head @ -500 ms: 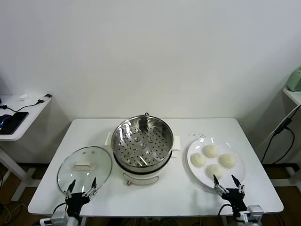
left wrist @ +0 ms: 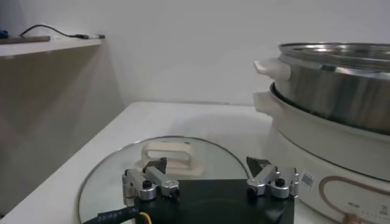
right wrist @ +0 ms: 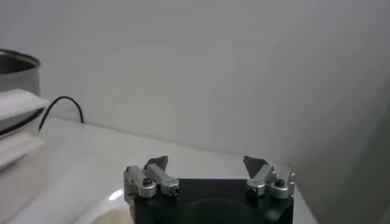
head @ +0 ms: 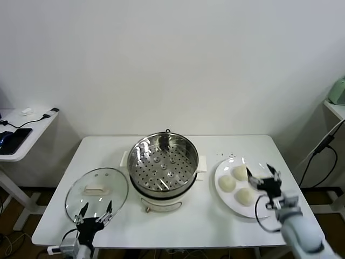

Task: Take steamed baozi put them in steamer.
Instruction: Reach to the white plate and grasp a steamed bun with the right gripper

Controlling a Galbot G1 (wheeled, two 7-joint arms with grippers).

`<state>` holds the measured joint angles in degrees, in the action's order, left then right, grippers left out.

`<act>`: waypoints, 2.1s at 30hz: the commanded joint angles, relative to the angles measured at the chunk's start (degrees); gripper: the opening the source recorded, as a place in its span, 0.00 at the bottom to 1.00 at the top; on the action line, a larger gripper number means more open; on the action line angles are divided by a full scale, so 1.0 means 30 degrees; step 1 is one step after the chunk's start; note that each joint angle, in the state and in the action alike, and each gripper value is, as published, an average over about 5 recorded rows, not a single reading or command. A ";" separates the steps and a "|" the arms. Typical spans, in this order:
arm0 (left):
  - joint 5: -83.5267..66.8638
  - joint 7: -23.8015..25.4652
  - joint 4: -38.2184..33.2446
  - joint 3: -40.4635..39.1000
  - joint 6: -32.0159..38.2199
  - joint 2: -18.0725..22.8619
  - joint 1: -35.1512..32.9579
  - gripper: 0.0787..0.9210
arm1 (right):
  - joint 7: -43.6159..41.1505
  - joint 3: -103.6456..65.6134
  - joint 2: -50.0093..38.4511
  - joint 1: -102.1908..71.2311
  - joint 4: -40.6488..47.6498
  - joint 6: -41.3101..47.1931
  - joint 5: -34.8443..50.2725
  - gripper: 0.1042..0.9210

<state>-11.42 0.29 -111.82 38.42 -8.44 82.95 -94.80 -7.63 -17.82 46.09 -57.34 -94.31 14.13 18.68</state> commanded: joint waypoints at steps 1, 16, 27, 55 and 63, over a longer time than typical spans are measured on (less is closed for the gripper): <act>-0.0006 0.0009 0.0058 -0.0047 -0.0041 -0.0095 0.0052 0.88 | -0.3751 0.5226 -0.4520 0.7384 0.3241 0.1406 -0.0966 0.88; 0.0073 0.0022 0.0271 -0.0143 0.0093 0.0045 -0.0092 0.88 | -2.1115 2.8547 -0.5633 2.7418 1.0483 -0.6289 -0.3640 0.88; 0.0046 -0.0003 0.0570 0.0148 0.0150 0.0169 -0.0064 0.88 | -2.0459 3.3929 0.0329 2.9326 1.3619 -0.3497 -0.1209 0.88; 0.0174 0.0006 0.1231 -0.0003 0.0062 0.0336 -0.0034 0.88 | -1.7930 2.8894 0.3999 2.2763 1.8144 -0.1779 -0.2925 0.88; 0.0256 0.0001 0.1278 -0.0022 -0.0004 0.0334 -0.0068 0.88 | -1.7786 2.8170 0.4129 2.2439 1.8332 -0.1567 -0.3344 0.77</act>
<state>-10.68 0.30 -108.13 38.37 -8.43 83.99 -95.03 -61.30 68.00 57.27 11.09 -41.25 9.35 9.38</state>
